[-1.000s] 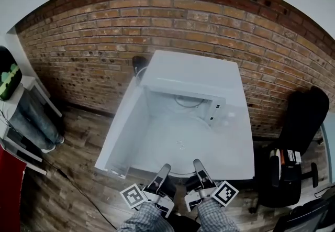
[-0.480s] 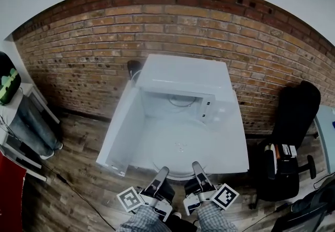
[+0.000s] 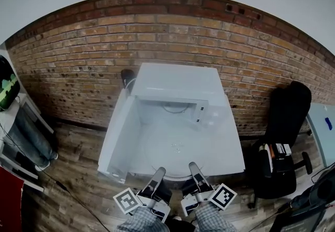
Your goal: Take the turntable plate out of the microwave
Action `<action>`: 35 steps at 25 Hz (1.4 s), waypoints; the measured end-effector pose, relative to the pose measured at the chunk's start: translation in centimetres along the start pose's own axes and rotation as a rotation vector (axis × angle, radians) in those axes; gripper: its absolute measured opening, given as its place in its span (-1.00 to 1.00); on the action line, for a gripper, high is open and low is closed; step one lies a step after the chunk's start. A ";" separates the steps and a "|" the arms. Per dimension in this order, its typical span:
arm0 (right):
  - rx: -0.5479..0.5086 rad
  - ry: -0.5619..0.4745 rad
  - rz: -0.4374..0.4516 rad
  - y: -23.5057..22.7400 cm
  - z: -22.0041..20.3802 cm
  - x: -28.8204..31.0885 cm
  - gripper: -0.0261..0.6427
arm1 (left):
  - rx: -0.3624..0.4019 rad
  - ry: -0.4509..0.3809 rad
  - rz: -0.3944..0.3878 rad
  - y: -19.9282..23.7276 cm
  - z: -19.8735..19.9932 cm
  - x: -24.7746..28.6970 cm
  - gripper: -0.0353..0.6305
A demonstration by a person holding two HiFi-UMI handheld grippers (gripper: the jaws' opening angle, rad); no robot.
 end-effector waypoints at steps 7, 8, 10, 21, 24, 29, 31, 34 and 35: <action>-0.036 -0.009 0.000 0.8 0.0 0.3 -0.76 | 0.016 0.025 -0.022 -0.5 0.5 0.0 -0.74; -0.036 -0.011 -0.004 0.8 -0.1 0.1 -0.76 | 0.017 0.030 -0.023 -0.4 0.5 0.0 -0.74; -0.039 -0.013 -0.009 0.7 -0.2 0.1 -0.76 | 0.015 0.033 -0.024 -0.5 0.5 -0.1 -0.74; -0.040 -0.017 0.008 1.1 -1.1 0.5 -0.75 | 0.013 0.031 -0.042 -0.7 0.9 -0.9 -0.73; -0.042 -0.014 0.005 1.1 -1.2 0.5 -0.75 | 0.016 0.028 -0.042 -0.7 0.9 -1.1 -0.74; -0.043 -0.016 0.002 1.1 -1.3 0.5 -0.75 | 0.014 0.028 -0.046 -0.8 1.0 -1.1 -0.74; -0.040 -0.014 0.003 1.1 -1.4 0.7 -0.75 | 0.020 0.026 -0.046 -0.8 1.2 -1.3 -0.73; -0.038 -0.013 -0.002 1.0 -1.4 0.6 -0.75 | 0.022 0.030 -0.048 -0.8 1.1 -1.2 -0.73; -0.042 -0.013 -0.002 1.0 -1.4 0.6 -0.75 | 0.018 0.031 -0.048 -0.7 1.1 -1.2 -0.73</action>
Point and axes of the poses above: the fingertips, and each gripper's own axes: x forward along the fingers, y to its left, z out of its top, the point moved 3 cm from there along -x, backward along the fingers, and after that the axes turned 13 degrees about y, right-handed, at the moved point
